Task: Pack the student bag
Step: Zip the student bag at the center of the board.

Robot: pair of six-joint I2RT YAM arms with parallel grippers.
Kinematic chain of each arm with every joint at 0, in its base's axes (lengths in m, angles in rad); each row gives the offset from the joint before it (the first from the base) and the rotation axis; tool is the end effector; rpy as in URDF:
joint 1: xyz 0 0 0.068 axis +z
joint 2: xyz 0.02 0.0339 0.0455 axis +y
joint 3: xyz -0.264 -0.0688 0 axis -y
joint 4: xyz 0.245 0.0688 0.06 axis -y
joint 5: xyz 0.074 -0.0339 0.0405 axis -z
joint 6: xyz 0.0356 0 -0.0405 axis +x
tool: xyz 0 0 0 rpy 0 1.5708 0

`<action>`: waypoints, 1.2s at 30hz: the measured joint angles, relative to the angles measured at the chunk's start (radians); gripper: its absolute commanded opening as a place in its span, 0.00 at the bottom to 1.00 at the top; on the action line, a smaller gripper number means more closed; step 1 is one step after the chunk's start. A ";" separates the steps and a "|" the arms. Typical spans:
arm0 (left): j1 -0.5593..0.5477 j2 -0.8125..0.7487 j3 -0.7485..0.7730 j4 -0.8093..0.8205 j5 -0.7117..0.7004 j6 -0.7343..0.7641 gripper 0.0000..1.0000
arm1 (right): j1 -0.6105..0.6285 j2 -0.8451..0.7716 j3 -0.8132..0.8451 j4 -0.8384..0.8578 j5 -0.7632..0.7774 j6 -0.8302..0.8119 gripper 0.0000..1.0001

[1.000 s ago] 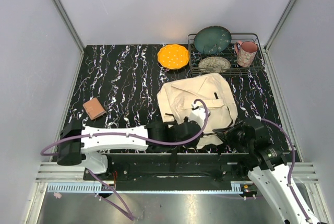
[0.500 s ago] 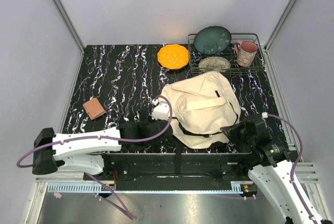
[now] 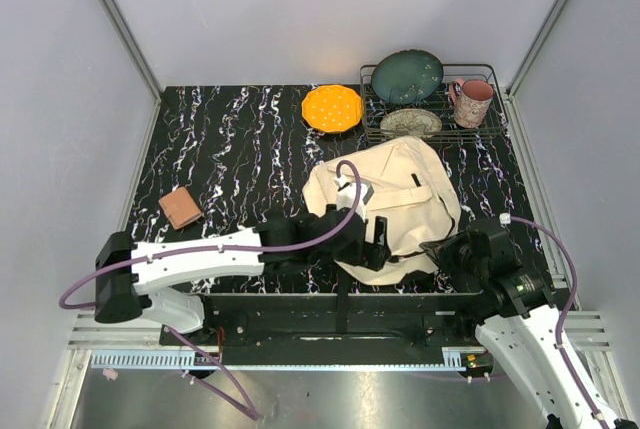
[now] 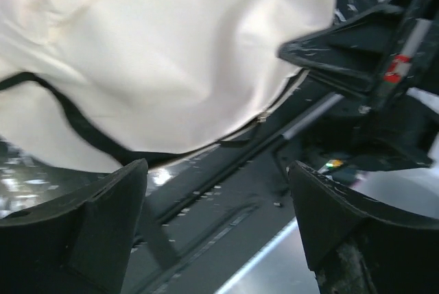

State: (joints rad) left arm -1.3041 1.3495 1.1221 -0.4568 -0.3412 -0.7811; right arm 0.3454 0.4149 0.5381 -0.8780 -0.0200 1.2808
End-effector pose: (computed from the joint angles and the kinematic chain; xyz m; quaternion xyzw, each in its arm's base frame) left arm 0.0899 -0.2840 0.3063 0.1598 0.8788 -0.2878 0.3455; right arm 0.0882 0.0325 0.2345 0.4103 0.8211 0.2945 0.2660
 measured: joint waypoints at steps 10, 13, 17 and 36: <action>0.000 0.053 0.014 0.063 0.159 -0.248 0.95 | 0.000 -0.007 -0.002 0.002 0.003 0.029 0.00; 0.000 0.085 0.043 0.047 0.159 -0.216 0.94 | 0.000 -0.006 -0.002 0.010 0.002 0.029 0.00; -0.003 0.158 0.143 -0.003 0.128 -0.016 0.96 | 0.000 -0.006 -0.004 0.021 -0.001 0.029 0.00; -0.005 0.259 0.236 -0.117 0.272 0.671 0.69 | 0.000 -0.006 -0.016 0.051 -0.019 0.026 0.01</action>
State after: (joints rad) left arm -1.3090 1.6085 1.3579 -0.5739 -0.0689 -0.1097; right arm 0.3454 0.4088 0.5220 -0.8272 -0.0387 1.3064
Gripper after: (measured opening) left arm 0.739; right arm 0.029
